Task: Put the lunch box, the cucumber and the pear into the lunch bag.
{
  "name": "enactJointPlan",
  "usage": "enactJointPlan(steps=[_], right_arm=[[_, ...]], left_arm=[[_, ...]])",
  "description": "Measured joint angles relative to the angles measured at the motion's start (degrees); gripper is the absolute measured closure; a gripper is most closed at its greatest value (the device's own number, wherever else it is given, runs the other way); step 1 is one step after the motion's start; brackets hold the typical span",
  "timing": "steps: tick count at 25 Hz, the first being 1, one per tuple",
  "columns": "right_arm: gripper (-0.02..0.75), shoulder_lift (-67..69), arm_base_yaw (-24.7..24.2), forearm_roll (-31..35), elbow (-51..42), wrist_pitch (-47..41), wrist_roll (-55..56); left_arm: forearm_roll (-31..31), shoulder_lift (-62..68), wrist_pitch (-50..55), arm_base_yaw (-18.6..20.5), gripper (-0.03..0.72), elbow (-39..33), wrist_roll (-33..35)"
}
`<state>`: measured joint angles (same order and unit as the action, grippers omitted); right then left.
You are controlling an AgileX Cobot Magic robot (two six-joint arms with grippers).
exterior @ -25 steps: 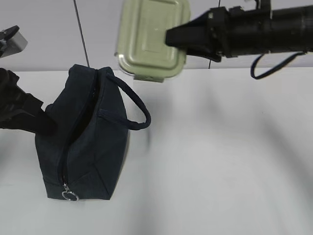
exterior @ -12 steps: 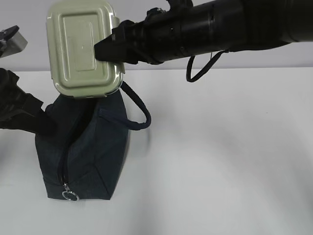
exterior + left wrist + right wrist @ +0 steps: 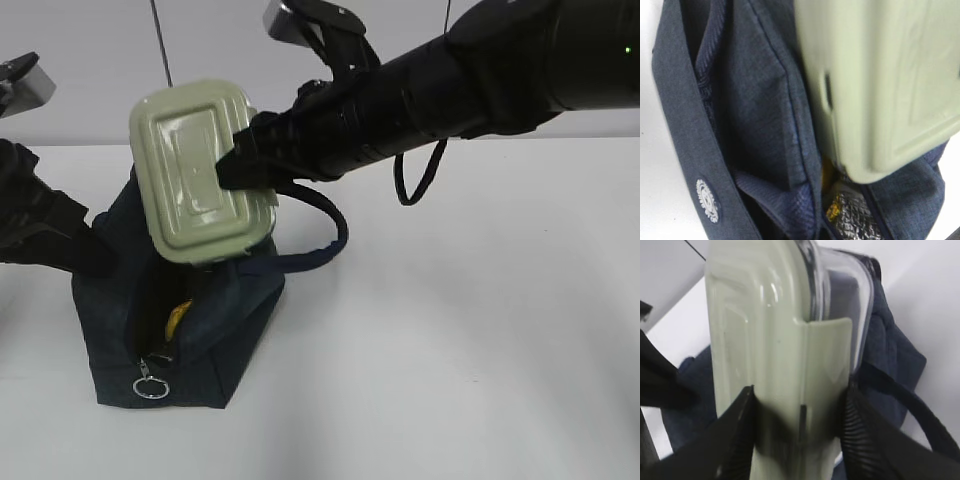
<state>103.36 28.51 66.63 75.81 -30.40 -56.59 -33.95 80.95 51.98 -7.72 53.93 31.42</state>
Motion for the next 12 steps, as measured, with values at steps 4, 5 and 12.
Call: enactJointPlan(steps=[4, 5, 12], right_arm=[[0.402, 0.5, 0.4, -12.1, 0.0, -1.9, 8.5], [0.402, 0.5, 0.6, -15.2, 0.0, -2.0, 10.8], [0.402, 0.5, 2.7, -29.9, 0.0, -3.2, 22.8]], left_arm=[[0.0, 0.0, 0.0, 0.0, 0.687, 0.0, 0.0], [0.0, 0.0, 0.0, 0.0, 0.687, 0.0, 0.0], [-0.1, 0.0, 0.0, 0.0, 0.687, 0.0, 0.0]])
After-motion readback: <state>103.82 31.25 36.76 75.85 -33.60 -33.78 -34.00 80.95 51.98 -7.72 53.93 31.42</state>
